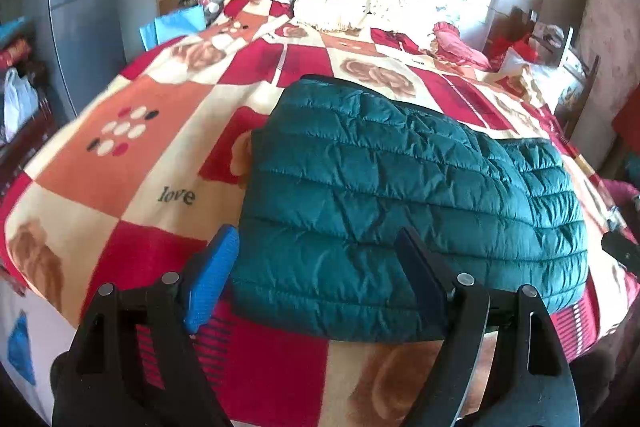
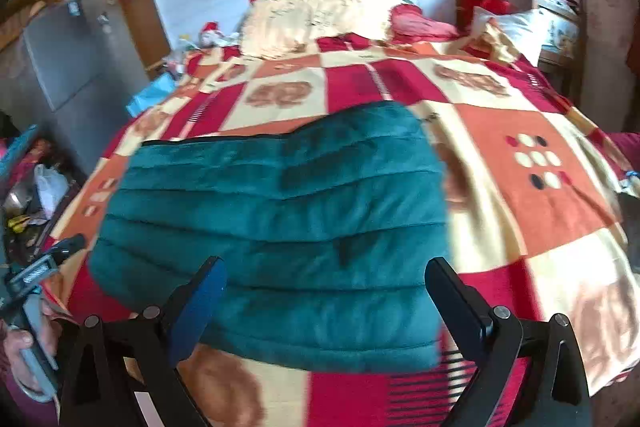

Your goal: Fold large clothes

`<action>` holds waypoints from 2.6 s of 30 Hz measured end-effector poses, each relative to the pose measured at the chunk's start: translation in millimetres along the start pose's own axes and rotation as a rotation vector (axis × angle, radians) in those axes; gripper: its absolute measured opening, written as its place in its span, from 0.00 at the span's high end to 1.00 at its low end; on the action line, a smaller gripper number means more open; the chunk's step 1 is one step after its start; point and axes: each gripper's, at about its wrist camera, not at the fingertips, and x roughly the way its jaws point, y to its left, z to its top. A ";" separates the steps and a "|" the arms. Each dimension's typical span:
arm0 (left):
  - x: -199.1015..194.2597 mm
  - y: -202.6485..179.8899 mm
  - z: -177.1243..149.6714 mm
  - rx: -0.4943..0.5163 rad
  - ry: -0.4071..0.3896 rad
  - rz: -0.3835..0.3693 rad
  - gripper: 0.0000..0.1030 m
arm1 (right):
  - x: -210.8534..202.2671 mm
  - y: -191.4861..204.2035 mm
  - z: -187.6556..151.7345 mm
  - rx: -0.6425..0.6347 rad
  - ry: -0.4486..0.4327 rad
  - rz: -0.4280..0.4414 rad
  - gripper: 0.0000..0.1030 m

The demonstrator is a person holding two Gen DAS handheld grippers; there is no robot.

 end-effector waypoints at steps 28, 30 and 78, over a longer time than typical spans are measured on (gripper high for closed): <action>14.2 -50.7 18.9 0.068 -0.128 0.051 0.21 | 60.9 88.9 10.4 -0.081 -0.107 -0.091 0.04; 16.1 -53.2 19.5 0.074 -0.124 0.036 0.21 | 62.9 89.5 11.3 -0.101 -0.109 -0.110 0.04; 32.9 -65.4 13.5 0.090 -0.085 0.019 0.21 | 70.3 84.4 -0.7 -0.063 -0.087 -0.070 0.04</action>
